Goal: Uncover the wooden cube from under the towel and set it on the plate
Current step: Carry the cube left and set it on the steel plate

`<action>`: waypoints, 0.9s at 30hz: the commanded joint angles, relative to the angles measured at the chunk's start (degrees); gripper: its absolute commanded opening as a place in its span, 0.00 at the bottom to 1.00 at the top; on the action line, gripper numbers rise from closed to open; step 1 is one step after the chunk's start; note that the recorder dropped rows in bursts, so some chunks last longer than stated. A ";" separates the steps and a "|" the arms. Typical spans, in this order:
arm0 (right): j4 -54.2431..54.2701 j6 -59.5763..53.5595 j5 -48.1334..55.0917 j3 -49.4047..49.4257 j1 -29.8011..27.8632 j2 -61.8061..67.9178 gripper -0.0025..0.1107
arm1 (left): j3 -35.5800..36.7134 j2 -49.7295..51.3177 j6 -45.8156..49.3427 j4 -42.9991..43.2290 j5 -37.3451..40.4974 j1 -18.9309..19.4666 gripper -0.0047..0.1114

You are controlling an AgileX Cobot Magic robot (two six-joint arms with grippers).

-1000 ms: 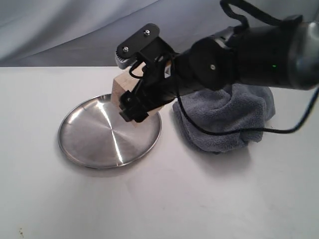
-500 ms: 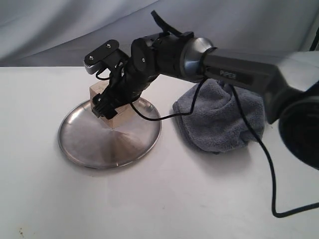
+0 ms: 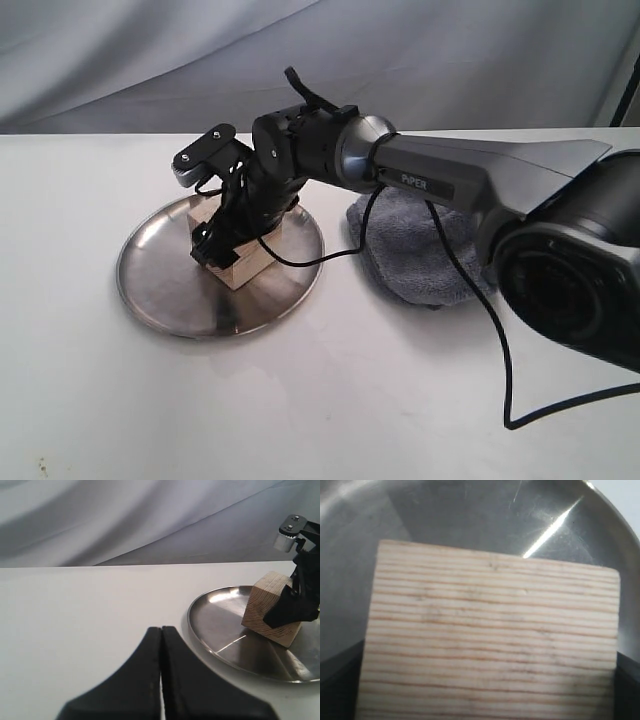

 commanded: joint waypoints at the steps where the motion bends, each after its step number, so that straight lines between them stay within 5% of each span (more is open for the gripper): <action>1: -0.23 -0.55 -1.24 -0.93 0.08 -0.79 0.02 | 0.26 -0.12 -0.43 0.00 -0.51 0.14 0.04; 14: -0.22 -0.47 1.84 -0.93 0.08 -0.79 0.07 | 0.26 -0.12 -0.43 0.00 -0.51 0.14 0.04; 18: -0.22 -0.41 2.31 -0.93 0.08 -0.79 0.32 | 0.26 -0.12 -0.43 0.00 -0.51 0.14 0.04; 23: -0.22 -0.41 2.31 -0.93 0.08 -0.79 0.95 | 0.26 -0.12 -0.43 0.00 -0.51 0.14 0.04; 27: -0.22 -0.41 2.41 -0.93 0.08 -0.79 0.95 | 0.26 -0.12 -0.43 0.00 -0.51 0.14 0.04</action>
